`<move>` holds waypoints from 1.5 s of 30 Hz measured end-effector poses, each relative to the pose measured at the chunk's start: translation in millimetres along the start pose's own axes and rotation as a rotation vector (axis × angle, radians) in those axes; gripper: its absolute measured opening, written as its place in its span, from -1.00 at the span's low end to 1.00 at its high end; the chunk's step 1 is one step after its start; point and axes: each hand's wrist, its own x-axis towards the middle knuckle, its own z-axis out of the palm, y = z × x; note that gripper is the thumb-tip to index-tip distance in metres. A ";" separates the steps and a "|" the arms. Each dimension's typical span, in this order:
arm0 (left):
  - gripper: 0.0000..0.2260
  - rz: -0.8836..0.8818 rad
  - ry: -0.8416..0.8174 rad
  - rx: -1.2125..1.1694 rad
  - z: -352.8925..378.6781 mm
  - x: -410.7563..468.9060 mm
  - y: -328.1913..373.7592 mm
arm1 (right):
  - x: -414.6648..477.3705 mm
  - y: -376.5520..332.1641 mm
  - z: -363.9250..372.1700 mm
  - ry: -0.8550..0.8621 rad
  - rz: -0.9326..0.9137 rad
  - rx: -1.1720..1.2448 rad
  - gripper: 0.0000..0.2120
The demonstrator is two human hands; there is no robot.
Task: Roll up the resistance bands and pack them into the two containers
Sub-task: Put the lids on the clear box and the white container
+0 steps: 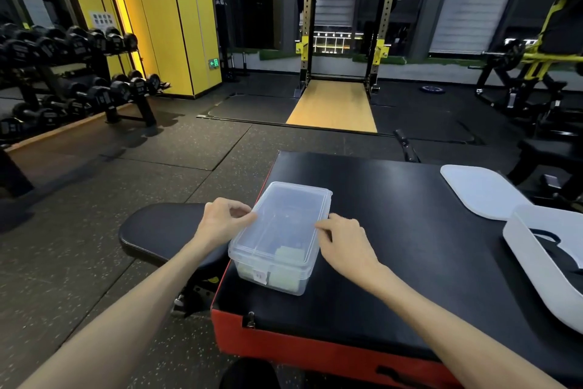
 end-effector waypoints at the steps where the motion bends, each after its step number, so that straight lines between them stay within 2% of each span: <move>1: -0.92 0.007 0.000 -0.013 1.0 -1.4 -0.2 | -0.3 -4.9 -1.8 -0.024 0.080 0.125 -0.75; 3: -0.91 0.010 0.013 -0.029 2.2 -4.9 0.4 | 1.7 -8.6 -1.6 -0.037 0.174 0.290 -0.74; 4: -0.92 0.008 0.030 -0.030 2.9 -6.0 0.8 | 3.2 -8.7 -0.5 -0.029 0.208 0.322 -0.80; 7: -0.92 -0.009 0.063 -0.062 6.0 -7.0 0.2 | 9.6 -6.5 2.0 -0.009 0.280 0.364 -0.76; 17: -0.83 -0.079 0.052 -0.071 16.7 0.9 -6.2 | 15.6 -1.7 10.3 0.036 0.328 0.497 -0.80; 19: -0.78 -0.036 0.040 -0.021 20.8 1.9 -8.9 | 9.4 -7.2 12.0 0.032 0.292 0.480 -0.79; 24: -0.70 0.018 0.145 0.094 33.0 -3.1 -3.9 | 0.1 -13.6 20.5 0.042 0.208 0.381 -0.71; 28: -0.69 0.026 0.110 0.137 33.4 -0.6 -8.9 | -4.4 -14.1 22.8 0.037 0.192 0.352 -0.64; 32: -0.69 0.081 0.115 0.218 34.4 2.4 -8.4 | -2.5 -13.4 22.7 0.020 0.182 0.251 -0.69; 36: -0.66 0.085 0.132 0.306 37.8 0.4 -3.6 | -1.3 -10.1 21.6 -0.003 0.174 0.251 -0.71; 38: -0.68 0.055 0.124 0.348 38.6 2.2 -2.7 | -0.7 -7.8 21.4 -0.018 0.176 0.247 -0.73; 40: -0.79 0.054 0.112 0.375 38.4 4.8 -0.4 | 0.4 -4.9 17.2 -0.038 0.161 0.225 -0.75; 42: -0.86 0.157 0.095 0.427 38.4 8.0 5.6 | 2.3 -1.1 9.1 -0.046 0.125 0.187 -0.75; 45: -0.78 0.347 0.064 0.379 49.7 7.2 35.2 | 9.1 7.6 -12.4 -0.041 0.045 0.110 -0.78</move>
